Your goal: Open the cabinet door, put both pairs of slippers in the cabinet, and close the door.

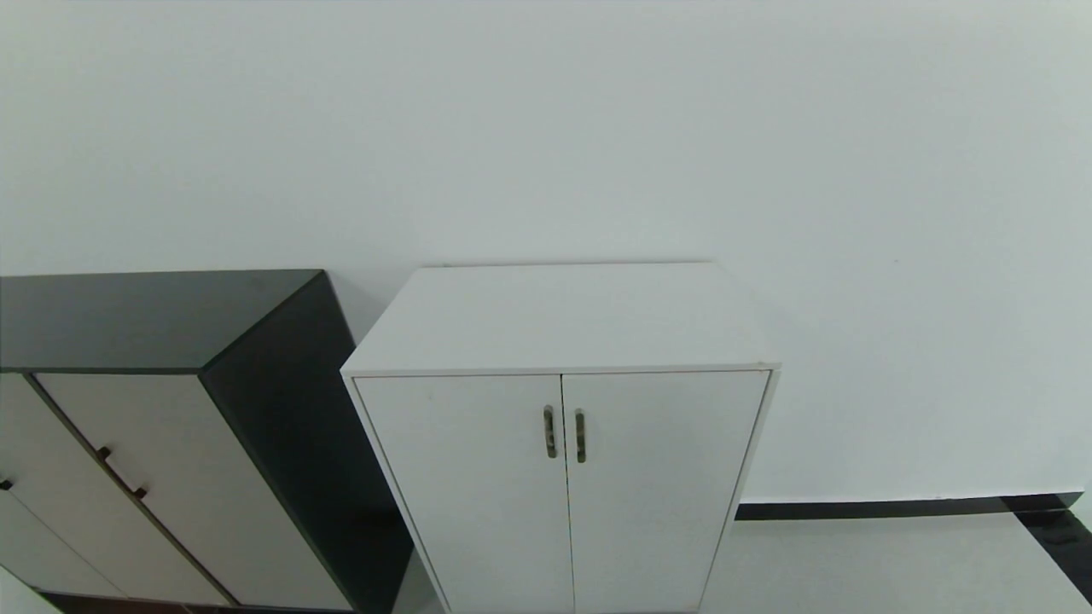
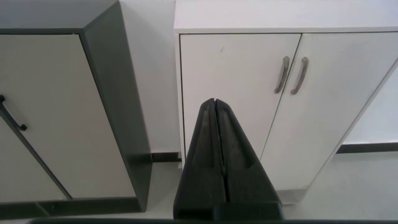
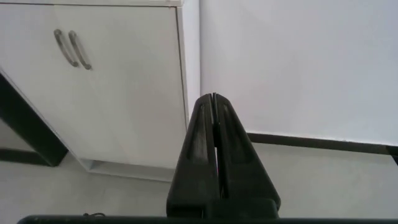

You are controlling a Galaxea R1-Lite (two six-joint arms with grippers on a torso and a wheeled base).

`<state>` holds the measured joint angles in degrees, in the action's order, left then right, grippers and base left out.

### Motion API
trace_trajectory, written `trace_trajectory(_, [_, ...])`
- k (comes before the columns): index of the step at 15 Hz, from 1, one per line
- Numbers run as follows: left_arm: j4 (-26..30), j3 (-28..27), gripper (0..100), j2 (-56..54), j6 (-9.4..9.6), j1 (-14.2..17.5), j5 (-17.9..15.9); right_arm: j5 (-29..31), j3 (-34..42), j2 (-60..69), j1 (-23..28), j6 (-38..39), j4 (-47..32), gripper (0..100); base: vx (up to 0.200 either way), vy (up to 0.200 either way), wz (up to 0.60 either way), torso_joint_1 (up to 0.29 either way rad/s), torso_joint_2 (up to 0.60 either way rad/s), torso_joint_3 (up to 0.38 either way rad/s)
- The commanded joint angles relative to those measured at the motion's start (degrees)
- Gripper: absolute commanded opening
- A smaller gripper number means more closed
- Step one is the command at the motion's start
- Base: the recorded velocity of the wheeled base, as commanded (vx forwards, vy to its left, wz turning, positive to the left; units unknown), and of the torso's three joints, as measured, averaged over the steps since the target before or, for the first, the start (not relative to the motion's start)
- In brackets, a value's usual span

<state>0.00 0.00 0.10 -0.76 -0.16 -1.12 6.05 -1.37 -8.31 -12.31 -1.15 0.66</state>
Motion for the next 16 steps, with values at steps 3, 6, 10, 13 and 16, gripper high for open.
trace_trajectory(3, [0.0,0.0,0,-0.01,-0.12,-0.02,0.07,-4.2,1.37,0.76,0.54,-0.96,-0.83,0,0.0,0.0,0.0,0.0,0.0,0.0])
trace_trajectory(6, [0.0,0.0,0,-0.01,-0.12,-0.02,0.07,-4.2,1.28,2.6,4.93,-1.14,-0.83,0,0.0,0.0,0.0,0.0,0.0,0.0])
trace_trajectory(10, [0.0,0.0,0,-0.01,-0.12,-0.02,0.07,-4.29,1.19,8.14,12.75,-1.58,-0.83,0,0.0,0.0,0.0,0.0,0.0,0.0])
trace_trajectory(13, [0.0,0.0,0,-0.01,-0.04,-0.02,0.07,-4.29,1.19,8.14,12.66,-1.4,-0.83,0,0.0,0.0,0.0,0.0,0.0,0.0])
trace_trajectory(16, [0.0,0.0,0,-0.01,0.05,-0.02,0.07,-4.2,1.28,8.23,12.66,-0.35,-0.92,0,0.0,0.0,0.0,0.0,0.0,0.0])
